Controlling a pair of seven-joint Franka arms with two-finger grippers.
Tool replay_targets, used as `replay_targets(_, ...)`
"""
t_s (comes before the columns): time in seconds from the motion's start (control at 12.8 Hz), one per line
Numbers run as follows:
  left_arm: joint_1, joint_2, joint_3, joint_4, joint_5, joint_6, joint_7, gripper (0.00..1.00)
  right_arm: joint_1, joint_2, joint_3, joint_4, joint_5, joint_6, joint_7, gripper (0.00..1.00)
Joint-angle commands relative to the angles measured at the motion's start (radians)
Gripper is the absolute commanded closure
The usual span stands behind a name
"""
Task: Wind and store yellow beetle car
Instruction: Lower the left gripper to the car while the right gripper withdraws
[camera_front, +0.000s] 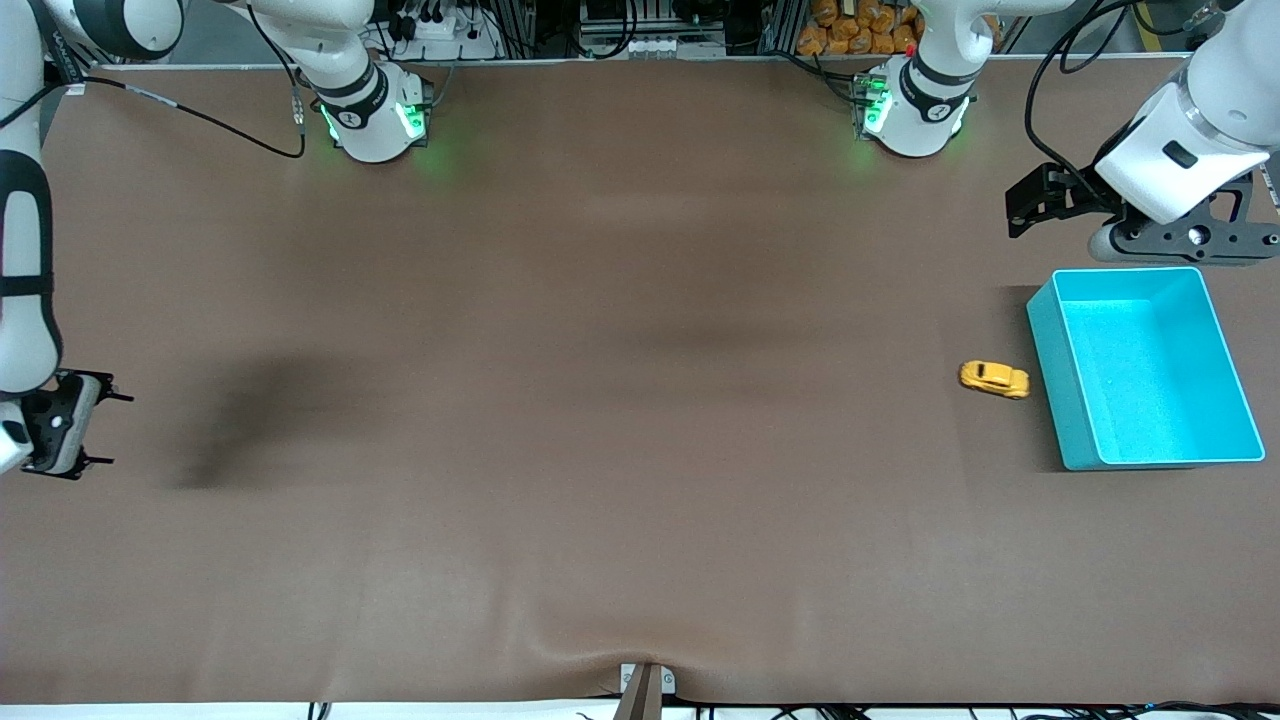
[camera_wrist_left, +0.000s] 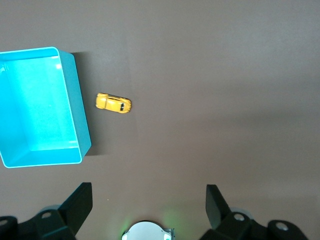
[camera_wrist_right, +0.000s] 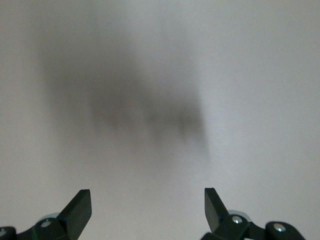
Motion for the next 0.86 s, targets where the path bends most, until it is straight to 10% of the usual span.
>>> replay_targets(0.0, 0.003, 0.0, -0.003, 0.0, -0.006, 0.007, -0.012, 0.0, -0.025, 0.005, 0.009, 0.125, 0.04, -0.056, 0.024, 0.0)
replay_targets(0.78, 0.068, 0.017, 0.0, -0.279, -0.007, 0.222, -0.119, 0.0, 0.001, -0.104, 0.018, 0.155, 0.08, -0.113, 0.475, 0.0)
